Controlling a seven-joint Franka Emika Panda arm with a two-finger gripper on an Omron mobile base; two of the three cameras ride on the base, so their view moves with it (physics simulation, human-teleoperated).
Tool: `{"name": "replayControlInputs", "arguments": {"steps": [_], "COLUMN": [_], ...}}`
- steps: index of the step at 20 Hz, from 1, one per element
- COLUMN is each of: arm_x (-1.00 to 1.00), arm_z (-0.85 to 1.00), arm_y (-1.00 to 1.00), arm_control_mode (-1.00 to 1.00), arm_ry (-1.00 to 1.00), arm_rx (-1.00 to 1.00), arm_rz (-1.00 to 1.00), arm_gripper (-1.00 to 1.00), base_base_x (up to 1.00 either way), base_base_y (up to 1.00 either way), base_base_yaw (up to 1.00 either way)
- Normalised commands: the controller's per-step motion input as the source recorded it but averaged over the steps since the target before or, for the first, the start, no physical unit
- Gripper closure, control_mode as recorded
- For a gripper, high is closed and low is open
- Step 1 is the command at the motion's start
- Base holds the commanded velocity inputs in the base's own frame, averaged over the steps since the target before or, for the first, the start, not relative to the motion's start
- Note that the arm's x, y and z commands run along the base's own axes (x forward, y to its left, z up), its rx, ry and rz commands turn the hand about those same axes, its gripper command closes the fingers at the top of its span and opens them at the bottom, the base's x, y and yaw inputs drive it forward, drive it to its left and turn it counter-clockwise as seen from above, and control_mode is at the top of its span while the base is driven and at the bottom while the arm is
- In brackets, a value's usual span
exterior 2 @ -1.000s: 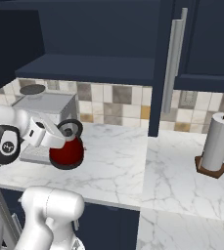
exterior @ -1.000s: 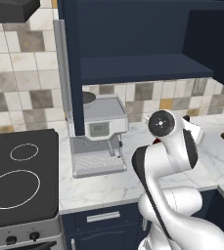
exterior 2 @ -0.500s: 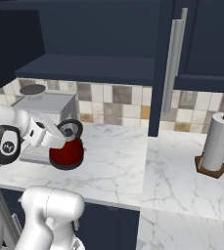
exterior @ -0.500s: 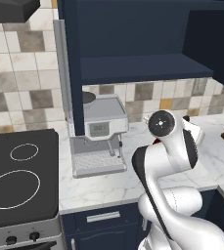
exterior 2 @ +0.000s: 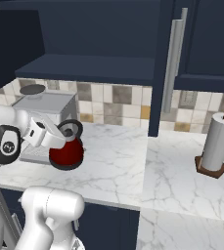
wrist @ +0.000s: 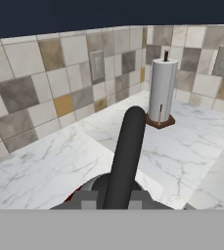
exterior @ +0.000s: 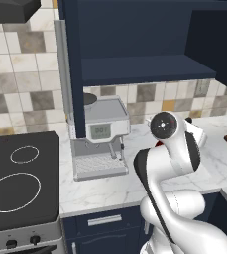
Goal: Open the cabinet, pick the kettle from the cabinet, and place it in the sink.
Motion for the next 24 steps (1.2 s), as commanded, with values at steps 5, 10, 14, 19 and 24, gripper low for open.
{"name": "replayControlInputs", "arguments": {"steps": [5, 10, 14, 19, 24], "arm_x": [0.0, 0.0, 0.0, 0.0, 0.0], "arm_z": [0.0, 0.0, 0.0, 0.0, 0.0], "arm_y": [0.0, 0.0, 0.0, 0.0, 0.0], "arm_control_mode": [1.0, 1.0, 1.0, 1.0, 1.0], "arm_ry": [0.0, 0.0, 0.0, 0.0, 0.0], "arm_rx": [0.0, 0.0, 0.0, 0.0, 0.0], "arm_rz": [0.0, 0.0, 0.0, 0.0, 0.0], "arm_gripper": [1.0, 1.0, 1.0, 1.0, 1.0], "base_base_x": [0.0, -0.03, -0.31, -0.45, -0.44], "base_base_y": [0.0, 0.0, 0.0, 0.01, 0.02], "base_base_yaw": [0.0, 0.0, 0.0, 0.0, 0.0]}}
